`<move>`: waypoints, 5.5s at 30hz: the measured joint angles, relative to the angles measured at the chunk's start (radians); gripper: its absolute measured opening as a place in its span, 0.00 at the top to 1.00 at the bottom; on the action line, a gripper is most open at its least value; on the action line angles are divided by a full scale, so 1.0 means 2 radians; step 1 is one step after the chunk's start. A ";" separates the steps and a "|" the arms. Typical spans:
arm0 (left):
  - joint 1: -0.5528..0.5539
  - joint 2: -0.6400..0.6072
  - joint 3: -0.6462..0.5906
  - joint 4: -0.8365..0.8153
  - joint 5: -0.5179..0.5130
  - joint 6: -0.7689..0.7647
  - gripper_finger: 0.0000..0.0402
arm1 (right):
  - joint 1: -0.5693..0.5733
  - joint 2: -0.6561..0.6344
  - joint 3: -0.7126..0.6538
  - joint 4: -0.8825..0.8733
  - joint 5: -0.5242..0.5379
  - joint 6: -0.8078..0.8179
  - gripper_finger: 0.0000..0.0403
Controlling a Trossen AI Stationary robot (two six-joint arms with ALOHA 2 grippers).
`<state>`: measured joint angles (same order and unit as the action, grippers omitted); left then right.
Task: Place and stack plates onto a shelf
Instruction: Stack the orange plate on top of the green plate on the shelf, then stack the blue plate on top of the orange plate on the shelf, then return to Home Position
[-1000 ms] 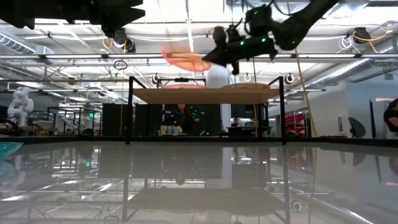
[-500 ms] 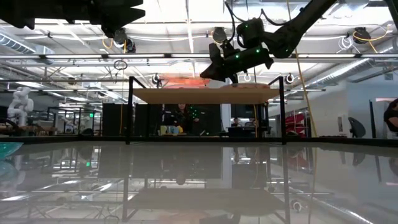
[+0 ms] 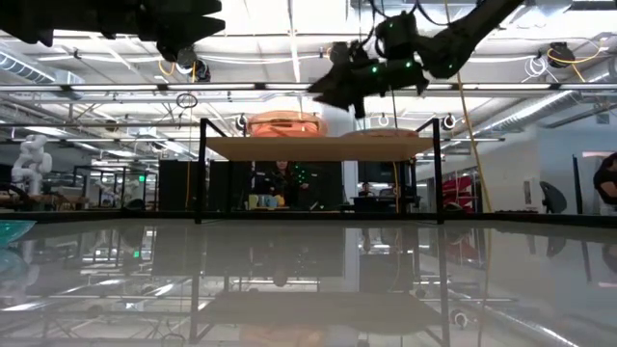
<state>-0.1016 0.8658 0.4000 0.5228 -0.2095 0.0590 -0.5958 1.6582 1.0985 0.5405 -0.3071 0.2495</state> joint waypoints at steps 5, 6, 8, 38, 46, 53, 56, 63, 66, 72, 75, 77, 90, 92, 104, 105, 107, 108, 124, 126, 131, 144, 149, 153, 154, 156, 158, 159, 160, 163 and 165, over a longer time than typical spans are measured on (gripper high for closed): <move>0.000 0.000 0.000 -0.002 0.000 -0.006 0.49 | 0.018 -0.030 0.000 -0.029 -0.111 -0.047 0.65; 0.000 0.000 0.000 0.000 0.000 -0.006 0.49 | 0.024 -0.034 0.000 -0.039 -0.132 -0.063 0.66; 0.000 0.000 0.000 0.002 0.000 -0.006 0.49 | 0.040 -0.035 0.000 -0.063 -0.150 -0.096 0.68; -0.014 0.000 0.002 -0.046 -0.014 -0.022 0.49 | 0.106 -0.021 -0.001 -0.230 -0.004 -0.227 1.00; -0.092 0.055 0.071 -0.285 -0.015 -0.086 0.49 | 0.173 -0.125 -0.017 -0.377 0.005 -0.216 1.00; -0.138 0.146 0.127 -0.406 0.051 -0.189 0.49 | 0.283 -0.234 -0.138 -0.329 0.095 -0.191 1.00; -0.151 0.177 0.127 -0.432 0.080 -0.210 0.49 | 0.329 -0.285 -0.202 -0.262 0.134 -0.177 1.00; -0.164 0.217 0.127 -0.504 0.083 -0.258 0.49 | 0.384 -0.375 -0.326 -0.087 0.185 -0.186 1.00; -0.167 0.228 0.126 -0.496 0.090 -0.258 0.49 | 0.388 -0.396 -0.363 -0.044 0.193 -0.188 1.00; -0.174 0.247 0.122 -0.501 0.114 -0.253 0.49 | 0.387 -0.415 -0.398 -0.011 0.194 -0.187 1.00; -0.175 0.260 0.114 -0.496 0.119 -0.253 0.49 | 0.387 -0.418 -0.400 -0.010 0.193 -0.185 1.00; -0.174 0.266 0.110 -0.496 0.129 -0.254 0.49 | 0.387 -0.418 -0.400 -0.010 0.193 -0.185 1.00; -0.177 0.268 0.108 -0.490 0.144 -0.244 0.70 | 0.387 -0.418 -0.400 -0.008 0.194 -0.189 1.00; -0.177 0.268 0.108 -0.491 0.147 -0.244 0.78 | 0.387 -0.418 -0.400 -0.009 0.194 -0.189 1.00; -0.176 0.266 0.126 -0.500 0.147 -0.205 0.99 | 0.387 -0.418 -0.400 -0.008 0.208 -0.200 1.00; -0.175 0.266 0.133 -0.502 0.146 -0.197 0.99 | 0.386 -0.418 -0.400 -0.009 0.209 -0.200 1.00; -0.171 0.266 0.148 -0.508 0.142 -0.181 0.99 | 0.385 -0.418 -0.400 -0.008 0.210 -0.202 1.00; -0.169 0.266 0.157 -0.513 0.138 -0.173 0.99 | 0.384 -0.418 -0.400 -0.008 0.209 -0.202 1.00; -0.022 0.266 0.381 -0.616 -0.013 0.049 1.00 | 0.383 -0.418 -0.400 -0.007 0.208 -0.204 1.00; 0.020 0.266 0.413 -0.613 -0.022 0.068 1.00 | 0.383 -0.418 -0.400 -0.007 0.208 -0.202 1.00; 0.152 0.266 0.471 -0.567 -0.023 0.073 1.00 | 0.383 -0.418 -0.400 -0.007 0.208 -0.200 1.00; 0.396 0.321 0.488 -0.511 0.122 -0.080 1.00 | 0.383 -0.418 -0.400 -0.007 0.209 -0.221 1.00; 0.399 0.360 0.488 -0.473 0.124 -0.085 1.00 | 0.383 -0.418 -0.400 -0.007 0.209 -0.204 1.00; 0.404 0.372 0.488 -0.463 0.123 -0.072 1.00 | 0.383 -0.418 -0.400 -0.009 0.209 -0.196 1.00; 0.406 0.373 0.488 -0.463 0.123 -0.069 0.99 | 0.383 -0.418 -0.400 -0.010 0.209 -0.196 1.00; 0.412 0.374 0.488 -0.466 0.123 -0.068 0.97 | 0.383 -0.418 -0.400 -0.009 0.209 -0.196 1.00; 0.416 0.373 0.488 -0.465 0.123 -0.063 0.93 | 0.383 -0.418 -0.403 -0.007 0.216 -0.194 1.00; 0.416 0.373 0.488 -0.466 0.124 -0.059 0.91 | 0.383 -0.418 -0.405 -0.007 0.222 -0.190 1.00; 0.417 0.373 0.488 -0.469 0.126 -0.056 0.88 | 0.383 -0.418 -0.408 -0.007 0.230 -0.185 1.00; 0.417 0.373 0.488 -0.479 0.136 -0.046 0.79 | 0.383 -0.418 -0.415 -0.006 0.247 -0.175 1.00; 0.416 0.373 0.488 -0.484 0.137 -0.040 0.74 | 0.383 -0.418 -0.419 -0.006 0.247 -0.170 1.00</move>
<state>0.7304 1.6119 1.3766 -0.4444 0.0635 -0.0215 0.1696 0.8230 0.2605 0.5278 0.1875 -0.0903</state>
